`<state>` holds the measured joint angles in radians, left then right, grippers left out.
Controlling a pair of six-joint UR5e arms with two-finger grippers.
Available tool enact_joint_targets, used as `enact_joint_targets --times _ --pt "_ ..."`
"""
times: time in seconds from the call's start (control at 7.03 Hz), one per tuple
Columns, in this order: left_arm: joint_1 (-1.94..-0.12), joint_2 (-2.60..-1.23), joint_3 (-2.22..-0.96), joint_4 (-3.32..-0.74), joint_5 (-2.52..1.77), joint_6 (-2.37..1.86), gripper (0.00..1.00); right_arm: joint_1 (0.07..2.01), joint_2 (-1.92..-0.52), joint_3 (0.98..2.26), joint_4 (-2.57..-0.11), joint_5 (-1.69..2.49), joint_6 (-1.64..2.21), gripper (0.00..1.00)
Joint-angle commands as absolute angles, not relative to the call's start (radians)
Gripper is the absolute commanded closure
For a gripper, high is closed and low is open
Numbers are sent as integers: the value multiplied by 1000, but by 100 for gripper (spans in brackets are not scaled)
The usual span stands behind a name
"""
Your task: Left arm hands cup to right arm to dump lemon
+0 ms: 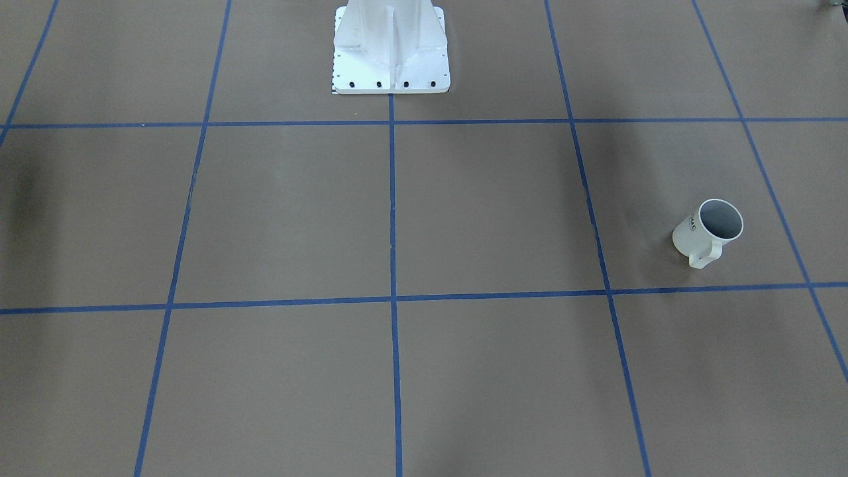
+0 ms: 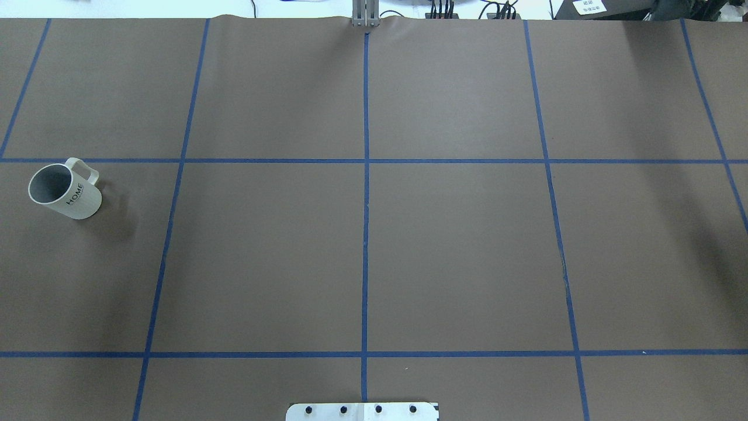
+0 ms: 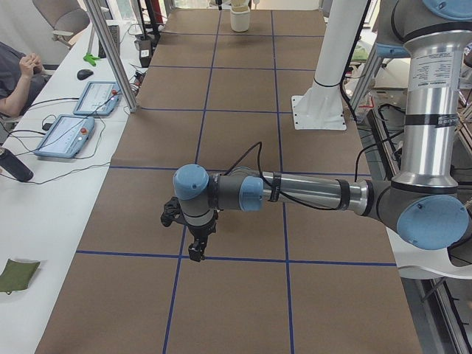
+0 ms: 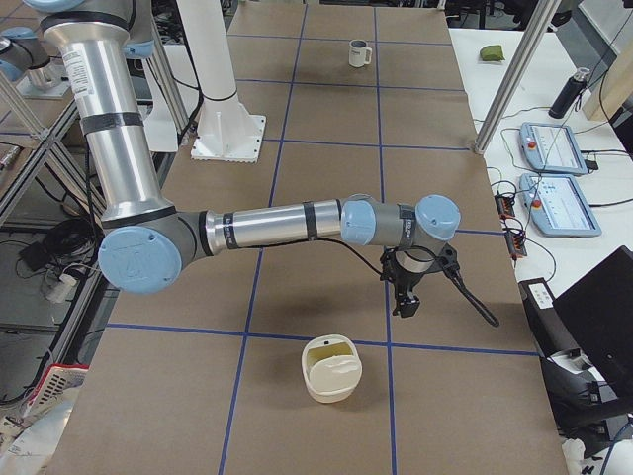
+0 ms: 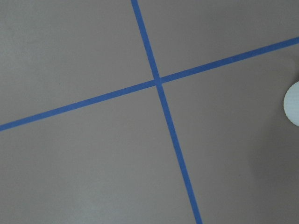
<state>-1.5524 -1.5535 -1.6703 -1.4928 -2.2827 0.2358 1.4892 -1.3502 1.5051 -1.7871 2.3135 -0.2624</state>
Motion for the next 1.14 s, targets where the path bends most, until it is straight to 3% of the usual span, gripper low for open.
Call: enact_joint_targets --times 0.0,1.0 --pt "-1595 -1556 -1686 -1499 -2290 193 0 1489 -1379 1505 -1773 2306 -259 0" --pt "-1597 -1542 -1740 -1502 -2368 198 0 1597 -1465 1520 -1701 2304 -198 0"
